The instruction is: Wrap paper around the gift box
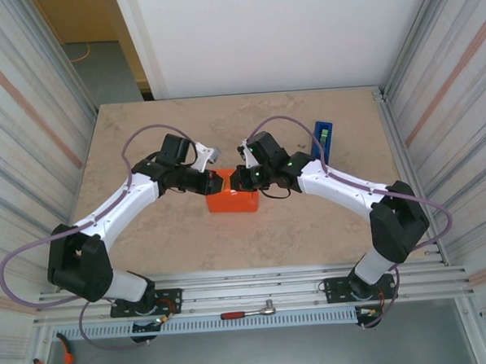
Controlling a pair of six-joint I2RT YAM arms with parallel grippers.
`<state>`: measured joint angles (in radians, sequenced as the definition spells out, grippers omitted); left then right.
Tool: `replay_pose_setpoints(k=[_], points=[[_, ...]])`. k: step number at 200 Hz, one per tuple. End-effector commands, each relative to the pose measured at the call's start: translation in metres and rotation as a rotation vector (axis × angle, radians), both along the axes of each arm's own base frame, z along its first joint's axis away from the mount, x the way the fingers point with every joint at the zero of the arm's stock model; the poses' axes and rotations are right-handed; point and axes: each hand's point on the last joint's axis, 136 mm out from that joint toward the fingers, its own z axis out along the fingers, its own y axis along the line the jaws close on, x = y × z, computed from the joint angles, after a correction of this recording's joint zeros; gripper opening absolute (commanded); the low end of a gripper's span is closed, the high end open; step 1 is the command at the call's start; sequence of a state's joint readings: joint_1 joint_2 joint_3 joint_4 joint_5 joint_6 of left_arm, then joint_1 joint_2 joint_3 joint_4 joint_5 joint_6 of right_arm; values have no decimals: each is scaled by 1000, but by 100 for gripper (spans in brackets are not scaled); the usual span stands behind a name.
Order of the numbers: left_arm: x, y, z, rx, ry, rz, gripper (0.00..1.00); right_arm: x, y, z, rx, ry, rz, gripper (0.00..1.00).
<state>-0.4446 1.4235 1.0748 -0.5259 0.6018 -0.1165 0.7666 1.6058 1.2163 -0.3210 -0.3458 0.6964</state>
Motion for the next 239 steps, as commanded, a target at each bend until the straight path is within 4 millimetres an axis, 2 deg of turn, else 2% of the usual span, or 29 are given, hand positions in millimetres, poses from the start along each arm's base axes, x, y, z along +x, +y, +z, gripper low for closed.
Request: replay_pose_setpoints(k=[1,39,71,119,177,239], points=[[-11,10,-23,66,62,10,0,-10,-4,8,-21,-18,23,0],[-11,10,-22,66,58,10,0,-23,-13,18,-95,-106,-6,0],[-10,10,-21,64,56,10,0,-29,-18,7,-193,-141,-34,0],[-11,10,-21,63,54,8,0,-34,-9,-5,-234,-143,-19,0],[-11,9,-20,60,52,6,0,-26,-1,-15,-255,-138,-13,0],[-12,9,-17,49,48,3,0,2,-5,-23,-231,-138,-92,0]])
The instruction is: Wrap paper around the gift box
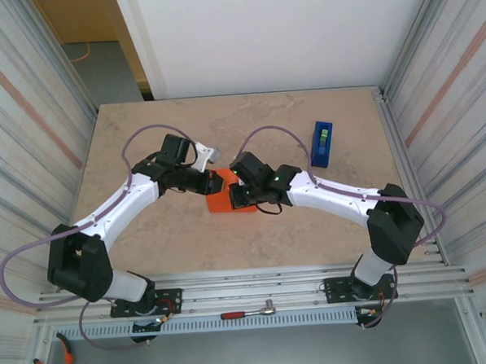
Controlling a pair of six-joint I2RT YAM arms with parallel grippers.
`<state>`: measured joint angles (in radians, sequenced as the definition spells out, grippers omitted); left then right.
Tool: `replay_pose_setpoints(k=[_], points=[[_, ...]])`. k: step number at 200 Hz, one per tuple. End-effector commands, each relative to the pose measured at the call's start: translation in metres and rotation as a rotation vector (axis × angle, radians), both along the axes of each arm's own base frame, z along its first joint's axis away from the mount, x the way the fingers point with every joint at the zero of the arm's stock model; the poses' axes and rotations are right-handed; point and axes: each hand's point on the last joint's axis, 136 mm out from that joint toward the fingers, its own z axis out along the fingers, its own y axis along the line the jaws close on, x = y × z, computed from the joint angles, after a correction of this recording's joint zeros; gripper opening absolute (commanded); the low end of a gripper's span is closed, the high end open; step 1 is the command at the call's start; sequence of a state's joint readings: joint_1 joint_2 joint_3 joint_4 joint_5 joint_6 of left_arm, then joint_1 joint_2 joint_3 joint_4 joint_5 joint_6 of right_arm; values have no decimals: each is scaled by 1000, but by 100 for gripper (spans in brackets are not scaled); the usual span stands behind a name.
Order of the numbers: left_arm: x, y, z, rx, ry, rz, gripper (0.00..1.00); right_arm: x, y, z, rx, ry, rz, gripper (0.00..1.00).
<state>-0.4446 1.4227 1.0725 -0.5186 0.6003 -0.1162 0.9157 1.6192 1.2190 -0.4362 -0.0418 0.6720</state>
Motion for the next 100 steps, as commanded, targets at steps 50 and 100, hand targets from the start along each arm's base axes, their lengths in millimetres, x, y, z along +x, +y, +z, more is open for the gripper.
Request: replay_pose_setpoints(k=[50,100], points=[[-6,5,11,-8,-2,4,14,20,-3,10,93,-3,-37,0],[8,10,61,-119,-100,77,49,0,-14,30,172,-9,-38,0]])
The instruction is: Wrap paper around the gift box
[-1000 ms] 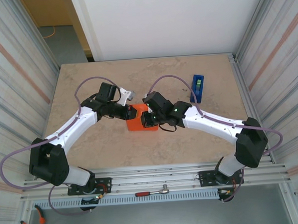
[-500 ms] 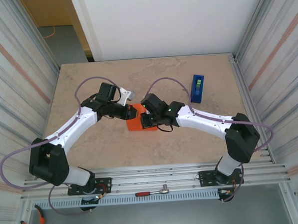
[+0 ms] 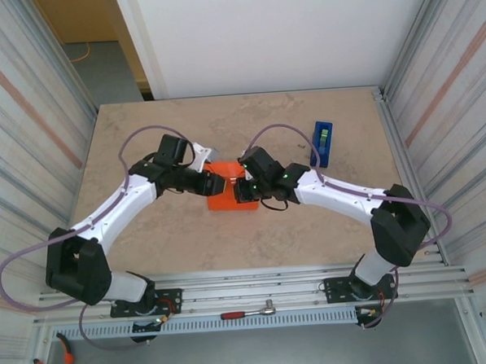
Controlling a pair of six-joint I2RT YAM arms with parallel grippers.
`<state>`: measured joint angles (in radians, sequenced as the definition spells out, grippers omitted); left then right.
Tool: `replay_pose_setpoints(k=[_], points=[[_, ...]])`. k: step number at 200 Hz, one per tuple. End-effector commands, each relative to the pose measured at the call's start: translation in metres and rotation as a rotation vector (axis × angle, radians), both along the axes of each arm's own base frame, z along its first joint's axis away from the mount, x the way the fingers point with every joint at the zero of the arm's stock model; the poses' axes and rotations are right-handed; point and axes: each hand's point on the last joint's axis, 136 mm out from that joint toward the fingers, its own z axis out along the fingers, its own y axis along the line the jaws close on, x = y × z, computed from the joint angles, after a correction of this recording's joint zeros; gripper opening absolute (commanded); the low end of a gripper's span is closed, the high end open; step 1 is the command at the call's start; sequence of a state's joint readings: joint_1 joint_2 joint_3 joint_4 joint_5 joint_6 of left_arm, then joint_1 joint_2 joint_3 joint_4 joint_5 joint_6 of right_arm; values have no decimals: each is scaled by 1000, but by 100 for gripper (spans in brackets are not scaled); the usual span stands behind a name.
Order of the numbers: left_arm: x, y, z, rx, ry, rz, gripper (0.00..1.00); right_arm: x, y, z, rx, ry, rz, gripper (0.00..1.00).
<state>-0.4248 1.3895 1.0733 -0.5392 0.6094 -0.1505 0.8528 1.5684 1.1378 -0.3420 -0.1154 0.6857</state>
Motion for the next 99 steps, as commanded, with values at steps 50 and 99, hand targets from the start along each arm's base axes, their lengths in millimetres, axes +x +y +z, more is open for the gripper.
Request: replay_pose_setpoints(k=[50,99], points=[[4,35,58,-96,-190,209,75,-28,-34,25,96,-28,-65,2],[-28,72,15,-21,-194,345,99,-45,-60,-8,38,-20,-84,52]])
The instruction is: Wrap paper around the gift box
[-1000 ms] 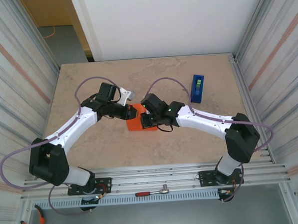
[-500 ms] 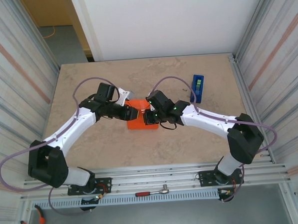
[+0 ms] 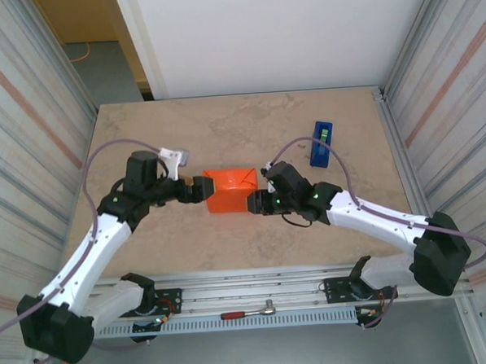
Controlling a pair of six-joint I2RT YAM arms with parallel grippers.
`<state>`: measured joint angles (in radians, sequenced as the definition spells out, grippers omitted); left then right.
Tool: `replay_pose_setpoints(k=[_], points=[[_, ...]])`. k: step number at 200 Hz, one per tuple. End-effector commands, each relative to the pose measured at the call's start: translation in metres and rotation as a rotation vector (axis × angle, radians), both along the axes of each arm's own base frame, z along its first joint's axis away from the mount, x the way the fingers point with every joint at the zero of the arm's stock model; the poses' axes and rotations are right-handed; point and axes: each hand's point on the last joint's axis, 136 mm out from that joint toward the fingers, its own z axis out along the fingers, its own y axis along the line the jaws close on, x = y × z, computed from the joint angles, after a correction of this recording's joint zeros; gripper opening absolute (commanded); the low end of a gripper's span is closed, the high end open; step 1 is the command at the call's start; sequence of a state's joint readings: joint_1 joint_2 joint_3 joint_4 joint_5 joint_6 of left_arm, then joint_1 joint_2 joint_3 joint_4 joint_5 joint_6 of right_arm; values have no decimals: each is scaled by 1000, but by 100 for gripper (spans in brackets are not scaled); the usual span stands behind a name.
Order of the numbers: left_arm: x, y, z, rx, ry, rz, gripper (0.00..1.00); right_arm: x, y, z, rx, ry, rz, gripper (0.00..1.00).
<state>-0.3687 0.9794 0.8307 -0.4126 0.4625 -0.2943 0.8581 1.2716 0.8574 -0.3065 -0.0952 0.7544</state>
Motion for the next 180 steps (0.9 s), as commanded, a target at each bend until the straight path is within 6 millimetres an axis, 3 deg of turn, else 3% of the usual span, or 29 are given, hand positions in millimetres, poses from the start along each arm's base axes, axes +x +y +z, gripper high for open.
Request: replay_pose_setpoints(k=[1,59,90,122,142,163,180], points=[[-7,20,-25,35,26,102,99,-2,-8,-9,-17,-13,-25,52],[-24,20,-89,-19,161,152,99,-1,2,-41,-75,6,5,60],[-20,14,-97,-8,157,153,99,4,6,-44,-89,0,-1,61],[-14,9,-94,-4,148,141,99,7,5,-35,-78,-13,-19,62],[-9,7,-91,-3,136,144,99,5,5,-20,-40,-36,-23,53],[-5,4,-90,-8,133,136,99,1,9,-10,-2,-33,-2,33],[-2,0,-93,-12,142,126,99,0,14,-11,3,-19,11,31]])
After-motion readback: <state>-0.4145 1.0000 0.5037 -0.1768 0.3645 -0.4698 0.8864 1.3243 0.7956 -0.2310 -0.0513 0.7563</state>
